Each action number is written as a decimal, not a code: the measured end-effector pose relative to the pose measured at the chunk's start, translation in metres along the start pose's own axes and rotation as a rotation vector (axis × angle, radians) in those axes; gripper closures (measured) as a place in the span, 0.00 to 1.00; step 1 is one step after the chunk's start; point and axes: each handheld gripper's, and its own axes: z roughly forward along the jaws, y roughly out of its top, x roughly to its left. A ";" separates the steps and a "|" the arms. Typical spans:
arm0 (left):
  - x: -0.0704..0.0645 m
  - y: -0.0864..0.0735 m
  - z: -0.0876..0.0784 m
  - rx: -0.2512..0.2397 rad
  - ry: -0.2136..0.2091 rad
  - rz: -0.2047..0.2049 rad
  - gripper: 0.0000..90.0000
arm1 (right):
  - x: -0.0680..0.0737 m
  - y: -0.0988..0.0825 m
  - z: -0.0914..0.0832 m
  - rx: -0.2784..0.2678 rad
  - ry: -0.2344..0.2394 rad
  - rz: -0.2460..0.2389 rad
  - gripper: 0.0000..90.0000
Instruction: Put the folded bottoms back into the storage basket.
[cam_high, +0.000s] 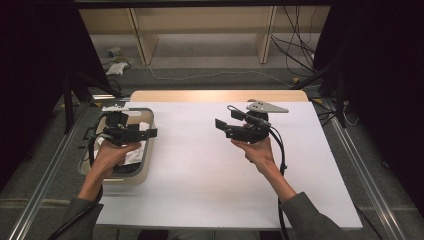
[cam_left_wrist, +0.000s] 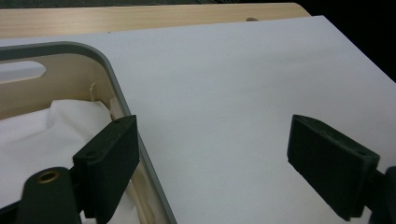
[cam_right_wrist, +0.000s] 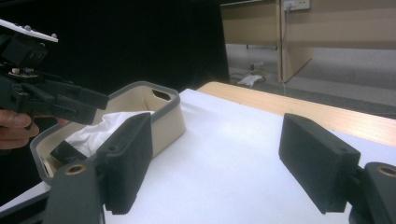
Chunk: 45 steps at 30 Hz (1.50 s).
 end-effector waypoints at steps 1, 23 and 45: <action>-0.001 -0.001 0.001 -0.001 -0.004 0.005 0.18 | 0.000 -0.001 0.000 -0.002 -0.001 -0.003 0.30; -0.018 -0.021 0.013 -0.095 -0.053 0.059 0.17 | 0.000 -0.013 -0.010 -0.023 -0.022 -0.027 0.27; -0.054 -0.050 0.020 -0.198 -0.208 0.136 0.13 | 0.001 -0.033 -0.033 -0.053 -0.024 -0.018 0.13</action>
